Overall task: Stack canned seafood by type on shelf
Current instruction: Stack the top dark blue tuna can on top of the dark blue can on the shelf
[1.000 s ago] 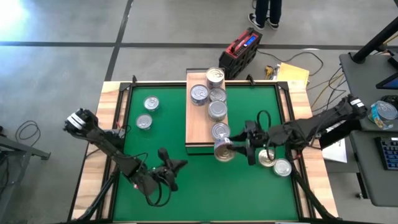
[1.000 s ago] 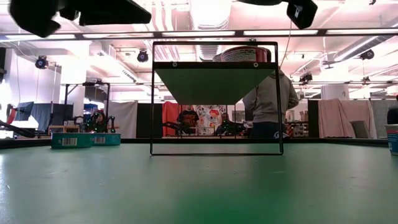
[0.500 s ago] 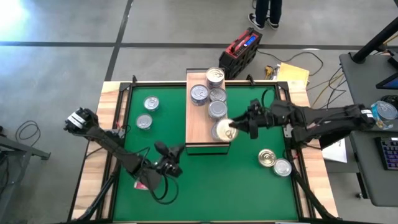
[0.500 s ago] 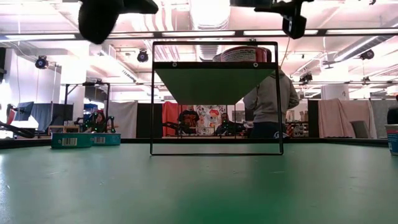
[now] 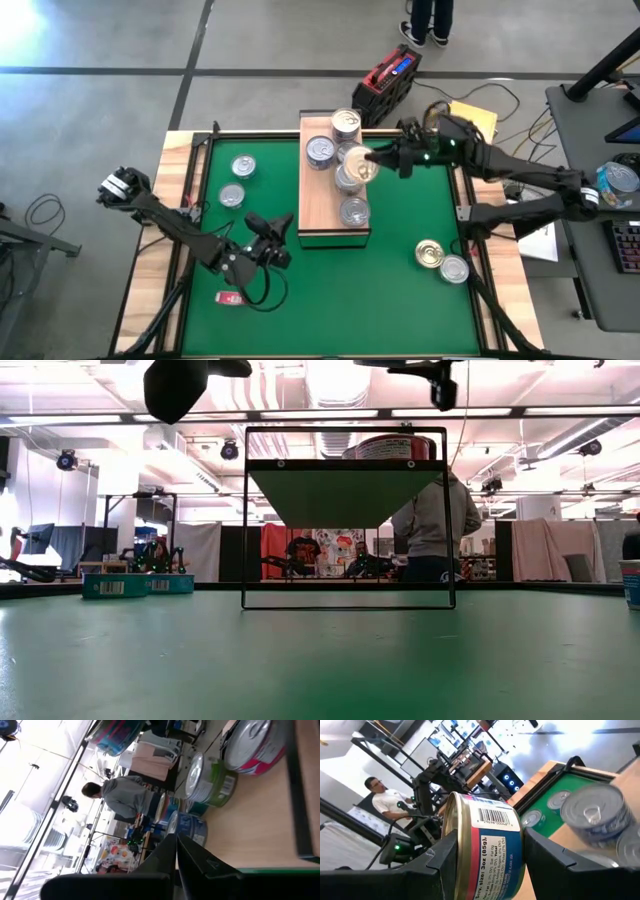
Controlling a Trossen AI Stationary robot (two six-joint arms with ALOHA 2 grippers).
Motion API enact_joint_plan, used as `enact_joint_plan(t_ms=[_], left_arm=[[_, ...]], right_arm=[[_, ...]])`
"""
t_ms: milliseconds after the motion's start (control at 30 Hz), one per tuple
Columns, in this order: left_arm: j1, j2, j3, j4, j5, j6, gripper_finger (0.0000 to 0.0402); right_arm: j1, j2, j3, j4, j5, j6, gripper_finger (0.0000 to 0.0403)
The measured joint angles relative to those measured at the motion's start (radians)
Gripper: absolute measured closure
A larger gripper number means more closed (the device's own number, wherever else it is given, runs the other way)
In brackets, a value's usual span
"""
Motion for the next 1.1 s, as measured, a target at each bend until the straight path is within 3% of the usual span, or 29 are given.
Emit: enact_joint_plan(t_ms=[133,400,600,800,900,1100], left_arm=[[0.018,-0.04,-0.002,-0.053,0.0,-0.011,0.0402],[0.051,-0.122,-0.017,-0.19,0.001,-0.077,0.0401],[0.084,-0.186,-0.018,-0.395,0.001,-0.216,0.0401],[0.118,-0.235,-0.018,-0.568,0.002,-0.321,0.0401],[0.14,-0.252,-0.018,-0.58,0.01,-0.321,0.0401],[0.184,-0.27,-0.018,-0.587,0.035,-0.31,0.0401]], right_arm=[[-0.076,0.096,0.12,-0.075,-0.096,-0.022,0.0226],[-0.245,0.31,0.375,-0.213,-0.387,-0.035,0.0227],[-0.387,0.441,0.535,-0.348,-0.461,-0.112,0.0227],[-0.483,0.503,0.572,-0.386,-0.573,-0.155,0.0227],[-0.522,0.529,0.572,-0.388,-0.653,-0.154,0.0227],[-0.571,0.578,0.572,-0.401,-0.704,-0.145,0.0227]])
